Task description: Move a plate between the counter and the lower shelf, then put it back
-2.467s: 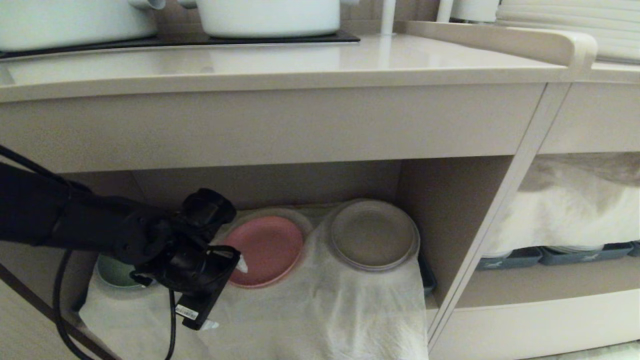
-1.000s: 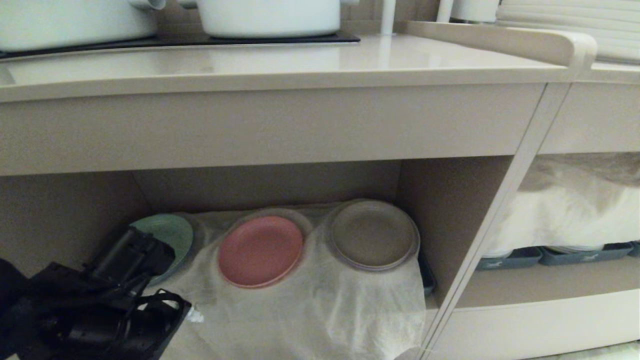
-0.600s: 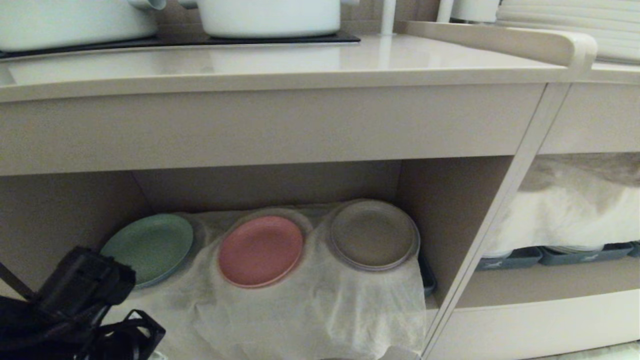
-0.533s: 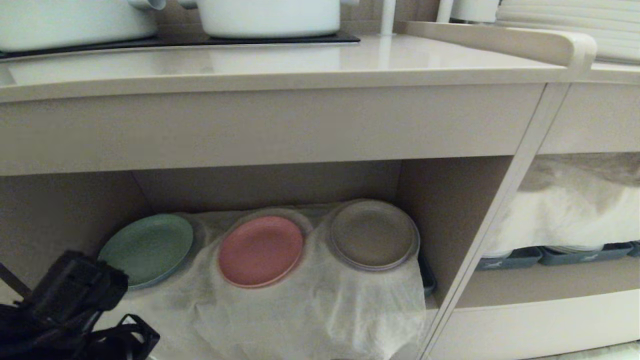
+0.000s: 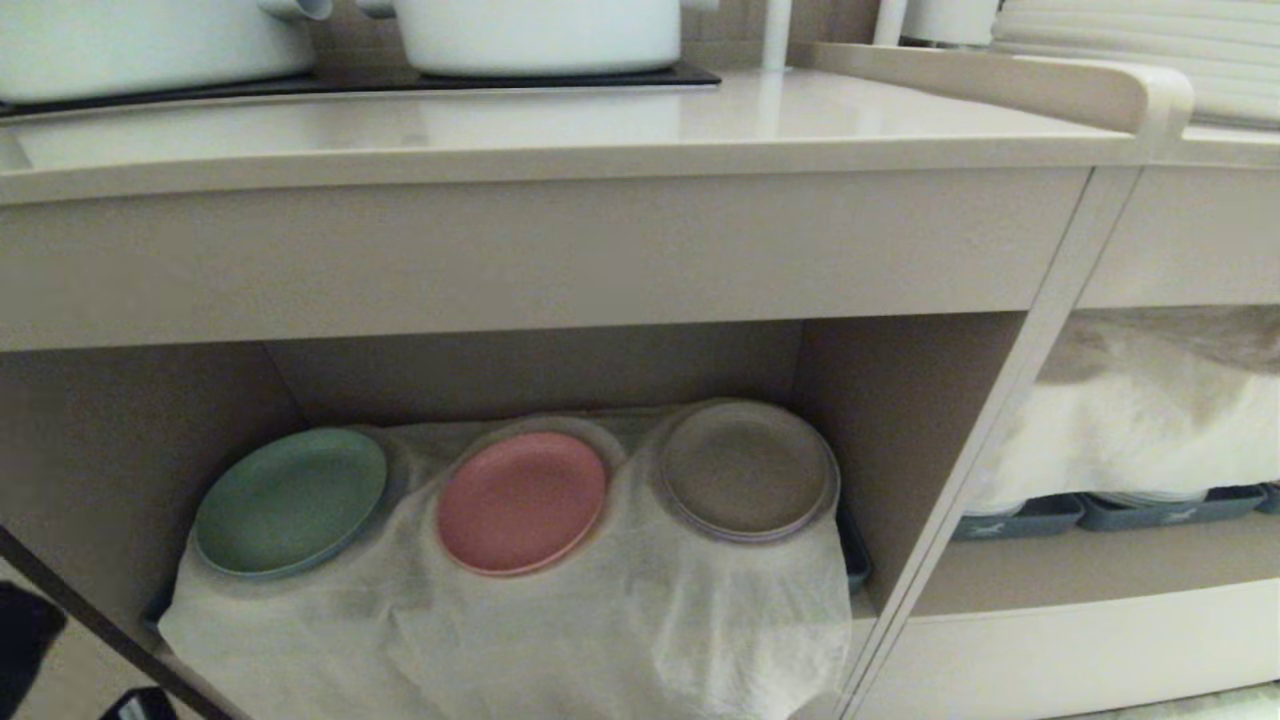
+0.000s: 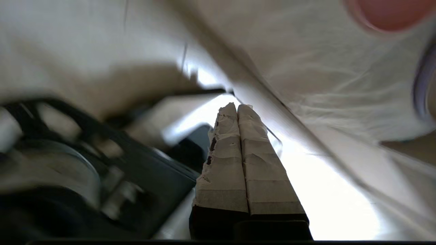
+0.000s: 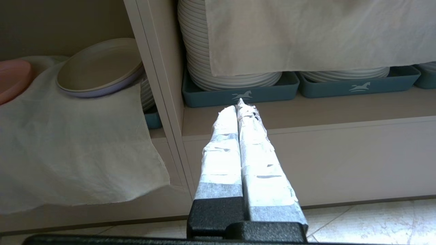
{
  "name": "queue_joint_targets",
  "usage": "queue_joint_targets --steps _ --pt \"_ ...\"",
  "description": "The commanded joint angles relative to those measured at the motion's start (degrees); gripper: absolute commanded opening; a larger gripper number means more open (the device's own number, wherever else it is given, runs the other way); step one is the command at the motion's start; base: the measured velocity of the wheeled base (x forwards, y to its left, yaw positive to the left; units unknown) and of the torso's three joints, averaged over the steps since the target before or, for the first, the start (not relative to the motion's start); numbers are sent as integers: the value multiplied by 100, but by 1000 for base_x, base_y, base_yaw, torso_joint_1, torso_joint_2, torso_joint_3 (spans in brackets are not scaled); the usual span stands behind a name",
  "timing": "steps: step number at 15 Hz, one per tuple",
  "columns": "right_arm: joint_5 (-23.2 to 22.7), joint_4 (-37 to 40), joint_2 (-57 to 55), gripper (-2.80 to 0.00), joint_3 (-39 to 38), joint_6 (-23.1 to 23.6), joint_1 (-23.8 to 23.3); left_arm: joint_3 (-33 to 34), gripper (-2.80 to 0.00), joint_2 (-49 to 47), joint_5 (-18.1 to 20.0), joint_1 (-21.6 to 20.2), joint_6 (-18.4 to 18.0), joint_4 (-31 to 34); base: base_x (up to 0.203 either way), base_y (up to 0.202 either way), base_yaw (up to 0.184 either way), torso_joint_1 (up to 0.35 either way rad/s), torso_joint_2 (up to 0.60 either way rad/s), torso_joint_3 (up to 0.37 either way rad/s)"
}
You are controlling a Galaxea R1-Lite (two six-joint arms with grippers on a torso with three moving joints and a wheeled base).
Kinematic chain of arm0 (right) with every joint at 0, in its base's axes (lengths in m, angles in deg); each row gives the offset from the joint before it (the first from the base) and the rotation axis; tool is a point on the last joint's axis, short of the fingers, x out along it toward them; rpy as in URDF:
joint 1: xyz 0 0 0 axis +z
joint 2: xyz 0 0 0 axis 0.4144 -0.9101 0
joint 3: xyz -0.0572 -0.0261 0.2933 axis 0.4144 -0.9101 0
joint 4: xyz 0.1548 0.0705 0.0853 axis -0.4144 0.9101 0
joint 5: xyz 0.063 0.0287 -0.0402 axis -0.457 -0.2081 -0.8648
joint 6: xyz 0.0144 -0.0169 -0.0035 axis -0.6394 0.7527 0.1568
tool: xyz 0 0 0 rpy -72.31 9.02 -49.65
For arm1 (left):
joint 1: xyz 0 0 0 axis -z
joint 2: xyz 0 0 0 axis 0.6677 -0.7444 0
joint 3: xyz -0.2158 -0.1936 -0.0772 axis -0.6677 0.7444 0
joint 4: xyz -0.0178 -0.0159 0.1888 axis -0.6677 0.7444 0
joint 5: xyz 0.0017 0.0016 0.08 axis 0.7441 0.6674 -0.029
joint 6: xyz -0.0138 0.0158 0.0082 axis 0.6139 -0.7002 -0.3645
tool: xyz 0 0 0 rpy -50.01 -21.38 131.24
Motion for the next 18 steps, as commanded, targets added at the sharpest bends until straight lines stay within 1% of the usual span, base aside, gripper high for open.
queue_joint_targets --steps 1,3,4,5,9,12,13,14,15,16,17,18 --pt "4 -2 -7 -280 0 -4 5 42 -280 975 -150 -1 -787 51 0 0 0 0 0 0" --pt "4 -2 -7 -280 0 -4 5 101 -280 1392 -285 -1 -1632 72 0 0 0 0 0 0" --pt "0 -2 -7 -280 0 -4 5 123 -280 1499 -439 -1 -1988 77 0 0 0 0 0 0" --pt "-4 -2 -7 -280 0 -4 5 130 -280 1588 -567 -1 -2332 78 0 0 0 0 0 0" --pt "2 -2 -7 -280 0 -4 5 139 -280 2067 -855 -1 -3604 77 0 0 0 0 0 0" --pt "4 -2 -7 -280 0 -4 5 137 -280 2536 -943 -9 -4590 59 0 0 0 0 0 0" --pt "-4 -2 -7 -280 0 -4 5 171 -280 2753 -955 -20 -4846 44 0 0 0 0 0 0" --pt "4 -2 -7 -280 0 -4 5 269 -280 2944 -966 -112 -5262 -15 0 0 0 0 0 0" --pt "4 -2 -7 -280 0 -4 5 386 -280 3158 -941 -305 -5640 -159 0 0 0 0 0 0" --pt "4 -2 -7 -280 0 -4 5 603 -280 3318 -857 -578 -6007 -433 0 0 0 0 0 0" --pt "4 -2 -7 -280 0 -4 5 831 -280 3489 -627 -854 -6344 -827 0 0 0 0 0 0" --pt "-3 -2 -7 -280 0 -4 5 1090 -280 3696 -126 -1106 -6602 -1315 0 0 0 0 0 0"
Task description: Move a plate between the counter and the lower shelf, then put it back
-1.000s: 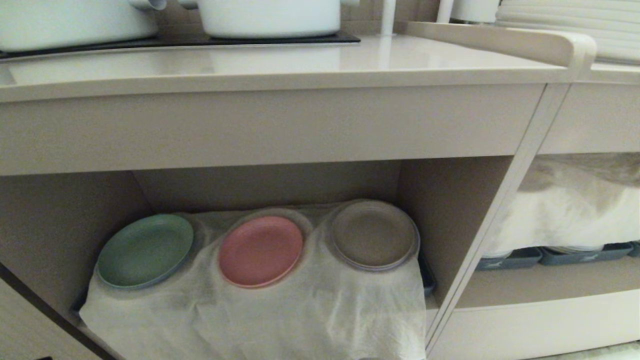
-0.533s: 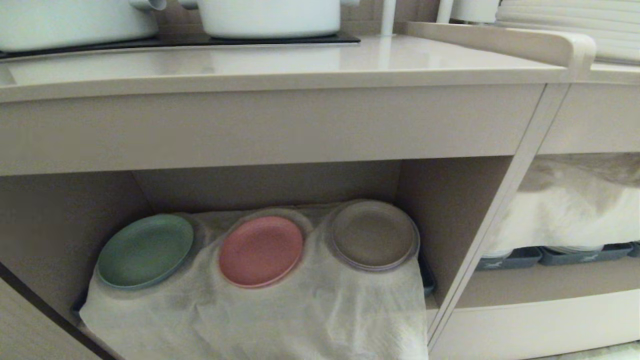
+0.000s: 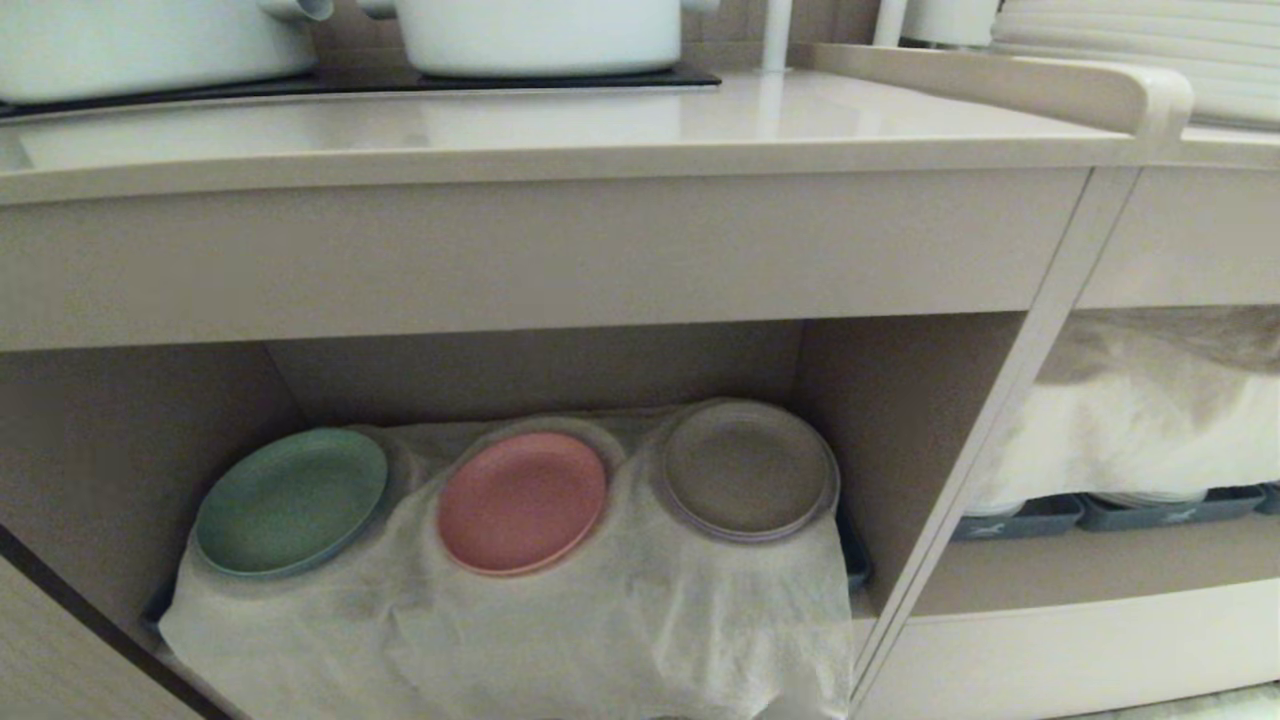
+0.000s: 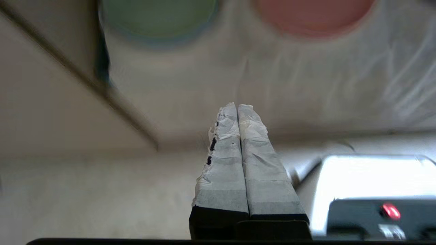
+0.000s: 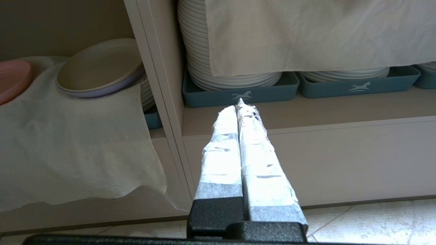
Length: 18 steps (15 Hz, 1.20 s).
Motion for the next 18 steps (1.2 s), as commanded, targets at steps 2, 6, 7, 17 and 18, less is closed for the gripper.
queue_joint_targets --steps 2,6,7,17,18 --pt "0 -4 -7 -280 0 -3 2 834 -280 781 1259 -749 -567 -1335 0 0 0 0 0 0" --pt "0 -4 -7 -280 0 -3 2 1569 -280 857 1957 -1495 -663 -2665 0 0 0 0 0 0" --pt "-5 -4 -7 -280 0 -3 2 1771 -280 1075 2217 -1728 -674 -2788 0 0 0 0 0 0" --pt "-6 -4 -7 -280 0 -3 2 1984 -280 2442 1645 -1682 -765 -2464 0 0 0 0 0 0" --pt "-3 -4 -7 -280 0 -3 2 1983 -280 2442 1664 -1682 -765 -2454 0 0 0 0 0 0"
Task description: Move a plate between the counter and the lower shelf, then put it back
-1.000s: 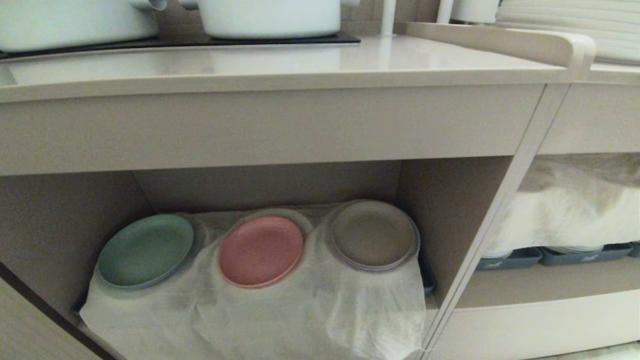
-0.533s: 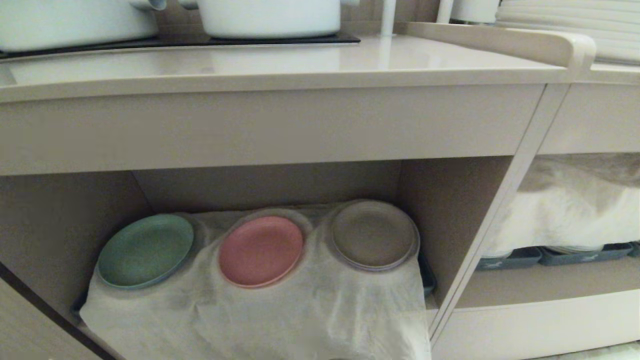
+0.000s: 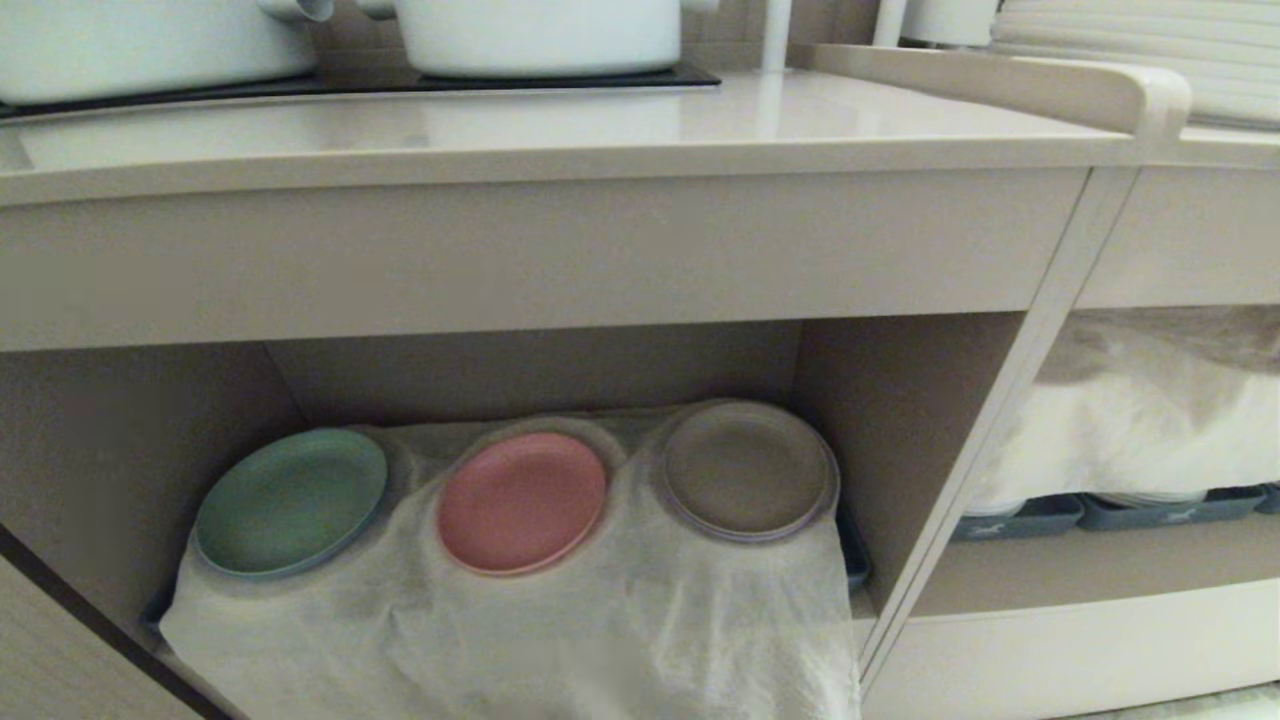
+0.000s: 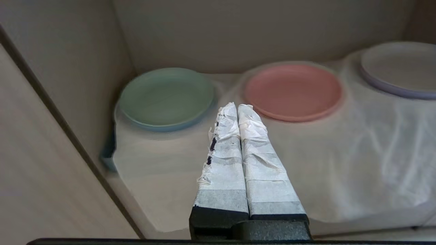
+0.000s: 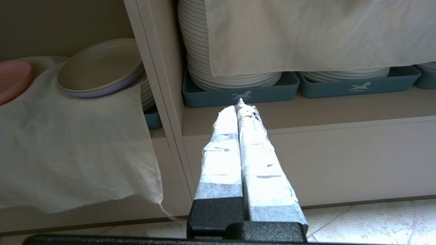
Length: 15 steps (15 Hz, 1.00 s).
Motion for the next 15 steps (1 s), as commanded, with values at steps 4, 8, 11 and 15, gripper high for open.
queue_joint_targets --steps 4,8,11,15 --pt "1 -2 -7 -280 0 -1 2 -48 -280 60 360 -2 71 221 0 0 0 0 0 0" --pt "-2 -2 -7 -280 0 -1 2 -31 -280 60 327 -2 466 198 0 0 0 0 0 0" --pt "-7 -2 -7 -280 0 -1 2 -22 -280 60 309 -2 335 170 0 0 0 0 0 0" --pt "-3 -2 -7 -280 0 -1 2 31 -280 60 273 -2 310 56 0 0 0 0 0 0"
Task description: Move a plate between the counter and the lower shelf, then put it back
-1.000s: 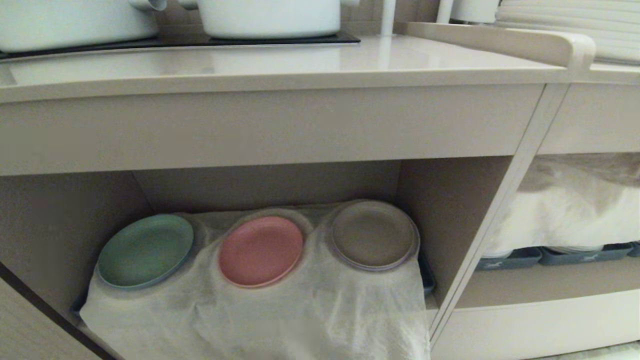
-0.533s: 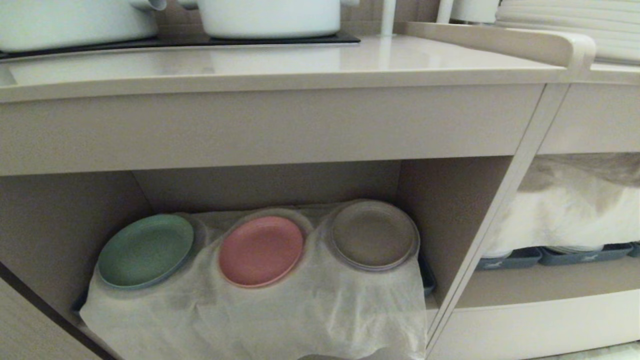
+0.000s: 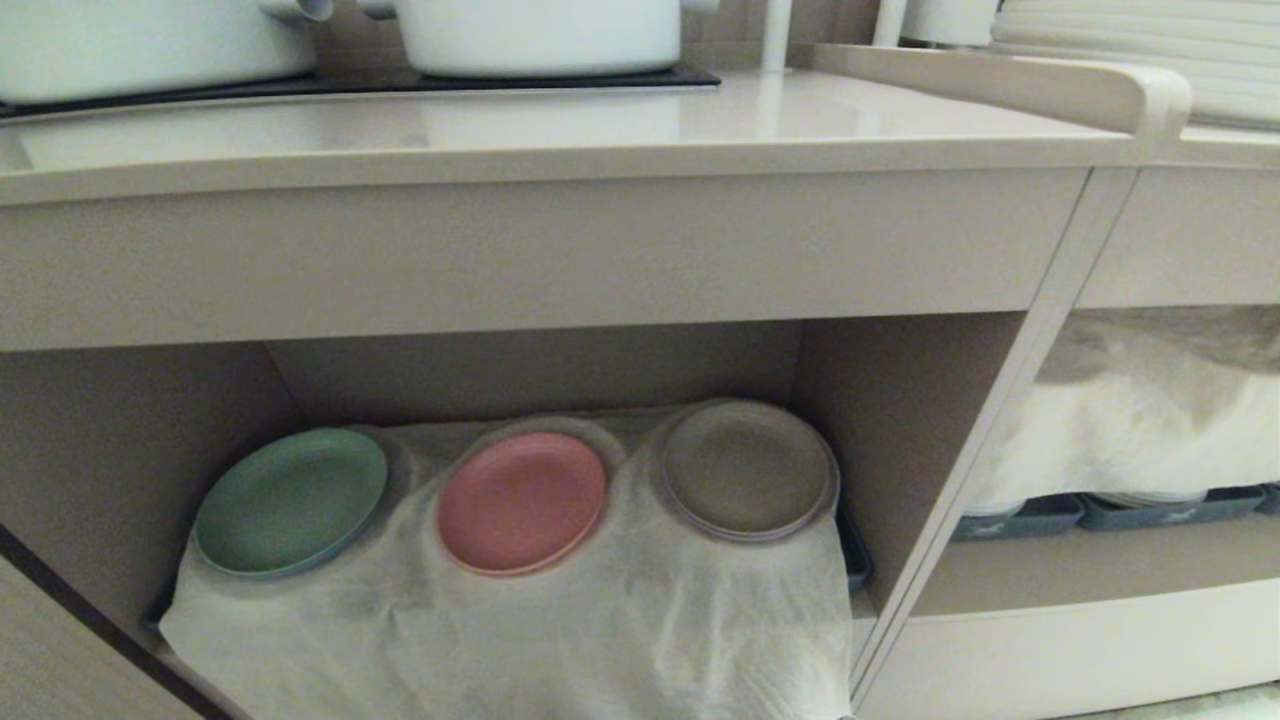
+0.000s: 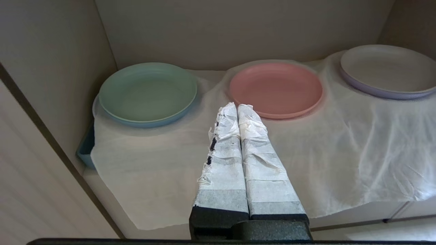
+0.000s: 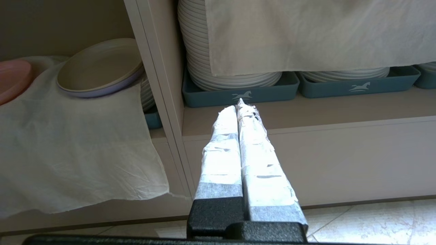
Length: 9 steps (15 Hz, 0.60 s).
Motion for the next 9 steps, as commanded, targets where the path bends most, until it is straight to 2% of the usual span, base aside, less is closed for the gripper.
queue_joint_targets --steps 1,5,9 --pt "7 -4 -7 -280 0 -3 2 9 -280 11 2 -2 -67 -5 0 0 0 0 0 0" --pt "-2 -4 -7 -280 0 -3 2 13 -280 11 2 -2 -301 -5 0 0 0 0 0 0" --pt "6 -4 -7 -280 0 -3 2 18 -280 11 10 -2 -341 -14 0 0 0 0 0 0"
